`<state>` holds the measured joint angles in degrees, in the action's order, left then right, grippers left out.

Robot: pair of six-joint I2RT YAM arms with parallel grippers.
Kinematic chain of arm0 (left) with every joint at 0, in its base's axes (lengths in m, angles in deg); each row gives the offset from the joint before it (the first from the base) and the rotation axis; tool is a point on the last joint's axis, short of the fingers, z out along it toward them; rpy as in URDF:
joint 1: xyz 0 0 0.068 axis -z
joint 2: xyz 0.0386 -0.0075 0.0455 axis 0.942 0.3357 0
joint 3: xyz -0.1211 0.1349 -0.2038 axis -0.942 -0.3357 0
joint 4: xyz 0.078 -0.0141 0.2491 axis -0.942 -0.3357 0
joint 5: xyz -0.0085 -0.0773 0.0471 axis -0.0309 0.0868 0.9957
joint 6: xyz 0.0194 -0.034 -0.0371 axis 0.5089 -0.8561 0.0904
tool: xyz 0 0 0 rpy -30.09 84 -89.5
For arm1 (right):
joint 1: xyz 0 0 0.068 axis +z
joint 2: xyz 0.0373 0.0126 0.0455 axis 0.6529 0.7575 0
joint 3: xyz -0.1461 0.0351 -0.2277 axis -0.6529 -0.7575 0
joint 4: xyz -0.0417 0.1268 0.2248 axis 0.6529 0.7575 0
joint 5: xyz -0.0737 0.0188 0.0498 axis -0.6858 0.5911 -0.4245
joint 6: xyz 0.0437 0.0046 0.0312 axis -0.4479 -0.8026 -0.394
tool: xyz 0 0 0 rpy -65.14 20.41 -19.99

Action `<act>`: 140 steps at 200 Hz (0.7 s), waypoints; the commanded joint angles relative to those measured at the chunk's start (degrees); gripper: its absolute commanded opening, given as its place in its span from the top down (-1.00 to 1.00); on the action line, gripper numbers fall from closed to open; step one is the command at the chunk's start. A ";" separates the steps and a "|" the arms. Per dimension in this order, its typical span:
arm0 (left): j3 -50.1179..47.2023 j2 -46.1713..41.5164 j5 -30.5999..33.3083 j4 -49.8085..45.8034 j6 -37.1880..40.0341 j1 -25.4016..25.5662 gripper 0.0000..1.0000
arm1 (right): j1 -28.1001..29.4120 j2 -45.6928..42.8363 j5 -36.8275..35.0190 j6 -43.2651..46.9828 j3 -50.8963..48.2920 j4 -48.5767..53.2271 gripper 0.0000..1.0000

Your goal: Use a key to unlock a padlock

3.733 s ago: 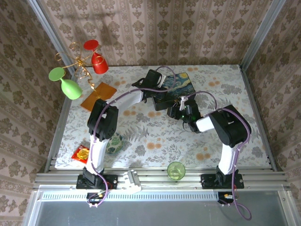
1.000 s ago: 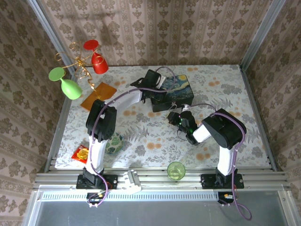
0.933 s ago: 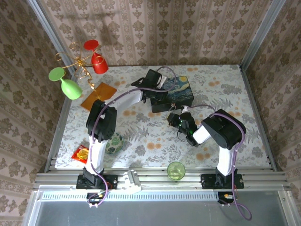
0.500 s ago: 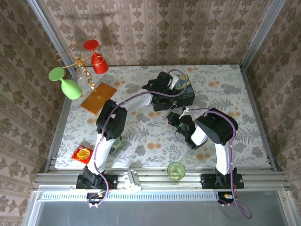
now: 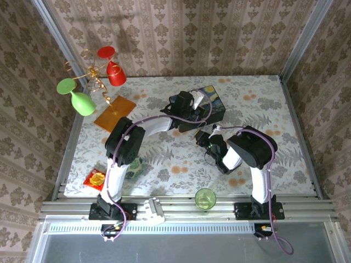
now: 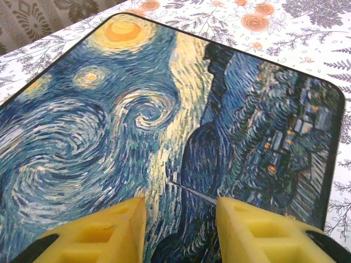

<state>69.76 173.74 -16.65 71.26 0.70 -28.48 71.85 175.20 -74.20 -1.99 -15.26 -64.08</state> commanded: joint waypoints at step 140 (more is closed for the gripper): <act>-3.06 4.33 -1.90 -23.80 3.60 0.74 0.21 | -4.68 -3.56 11.91 -1.34 -5.87 0.03 1.00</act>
<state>72.51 173.08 -18.23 63.50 3.50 -27.30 67.26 170.66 -62.21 -1.16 -21.95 -64.03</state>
